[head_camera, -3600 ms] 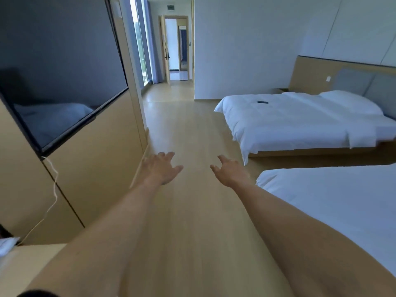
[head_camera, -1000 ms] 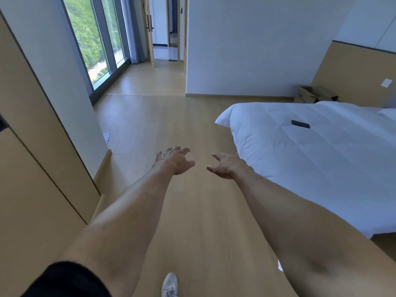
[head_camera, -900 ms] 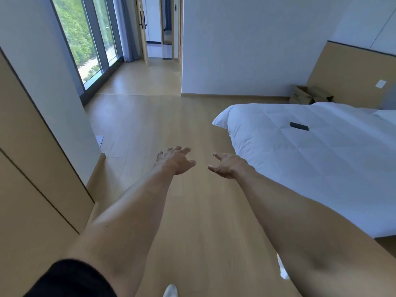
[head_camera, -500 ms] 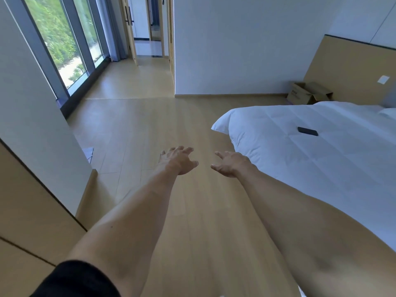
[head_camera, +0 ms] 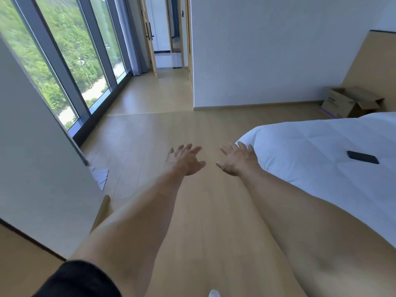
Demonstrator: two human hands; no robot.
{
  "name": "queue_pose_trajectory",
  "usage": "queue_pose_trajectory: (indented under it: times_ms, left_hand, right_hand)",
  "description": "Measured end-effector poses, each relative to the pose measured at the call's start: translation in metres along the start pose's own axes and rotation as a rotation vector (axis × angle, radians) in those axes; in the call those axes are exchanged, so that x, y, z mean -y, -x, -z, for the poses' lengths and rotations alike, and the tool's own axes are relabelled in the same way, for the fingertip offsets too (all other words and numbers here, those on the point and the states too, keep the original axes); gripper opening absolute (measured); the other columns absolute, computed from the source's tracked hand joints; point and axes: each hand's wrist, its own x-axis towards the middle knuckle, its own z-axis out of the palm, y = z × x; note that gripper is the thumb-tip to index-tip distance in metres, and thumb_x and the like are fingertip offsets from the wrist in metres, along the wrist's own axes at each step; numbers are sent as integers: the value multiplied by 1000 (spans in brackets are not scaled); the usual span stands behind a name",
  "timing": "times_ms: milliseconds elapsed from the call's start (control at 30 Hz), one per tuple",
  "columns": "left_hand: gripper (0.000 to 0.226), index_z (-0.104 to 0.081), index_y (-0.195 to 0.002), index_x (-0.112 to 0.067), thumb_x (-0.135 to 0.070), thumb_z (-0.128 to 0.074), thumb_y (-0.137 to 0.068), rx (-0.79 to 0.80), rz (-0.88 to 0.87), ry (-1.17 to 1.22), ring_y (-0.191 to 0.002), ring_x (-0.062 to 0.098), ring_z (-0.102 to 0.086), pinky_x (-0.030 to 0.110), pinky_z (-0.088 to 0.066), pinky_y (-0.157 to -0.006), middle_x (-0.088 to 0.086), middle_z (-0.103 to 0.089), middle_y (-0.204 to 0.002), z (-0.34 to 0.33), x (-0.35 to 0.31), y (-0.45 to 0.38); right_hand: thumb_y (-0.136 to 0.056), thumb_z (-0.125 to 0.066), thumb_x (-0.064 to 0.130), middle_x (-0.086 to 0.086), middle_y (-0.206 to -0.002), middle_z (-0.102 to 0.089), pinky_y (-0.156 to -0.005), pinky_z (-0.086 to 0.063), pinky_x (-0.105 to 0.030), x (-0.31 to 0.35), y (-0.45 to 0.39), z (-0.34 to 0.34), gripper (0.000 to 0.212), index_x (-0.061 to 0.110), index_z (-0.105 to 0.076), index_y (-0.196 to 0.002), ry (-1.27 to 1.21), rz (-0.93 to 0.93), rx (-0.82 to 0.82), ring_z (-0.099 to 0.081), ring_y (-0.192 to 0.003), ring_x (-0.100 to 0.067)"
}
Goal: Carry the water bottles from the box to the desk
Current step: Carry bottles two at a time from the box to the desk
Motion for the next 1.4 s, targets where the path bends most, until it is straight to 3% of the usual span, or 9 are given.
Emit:
queue_pose_trajectory:
  times_ms: [367, 800, 1067, 1400]
  left_hand:
    - [69, -24, -157, -41, -65, -44, -96, 40, 61, 10, -154, 23, -15, 51, -11, -124, -4, -18, -168, 28, 1, -179]
    - [69, -23, -158, -39, -63, -44, -96, 91, -85, 22, -153, 24, -17, 52, -14, -122, -2, -18, -168, 23, 9, -407]
    - [68, -24, -157, -39, -63, -43, -96, 95, -182, 33, -152, 23, -20, 51, -17, -121, -2, -21, -166, 63, 48, -557]
    - [70, -22, -158, -40, -65, -42, -96, 110, -214, -8, -153, 24, -19, 51, -16, -121, -2, -17, -168, 79, 80, -687]
  right_hand:
    - [-98, -38, 59, -2, -165, -18, -122, -9, -51, -33, -185, 27, 64, 37, -23, -155, -24, 28, 56, -13, -152, -28]
    - [-99, -40, 58, -3, -162, -25, -121, -16, -46, -58, -366, 22, 64, 34, -23, -156, 0, -140, 134, -20, -149, -28]
    - [-97, -41, 54, -4, -157, -32, -119, -20, -43, -37, -501, 60, 61, 34, -28, -154, -40, -228, 141, -26, -146, -28]
    - [-96, -42, 56, -4, -164, -22, -121, -16, -45, -35, -639, 67, 67, 37, -20, -157, -53, -284, 156, -20, -150, -28]
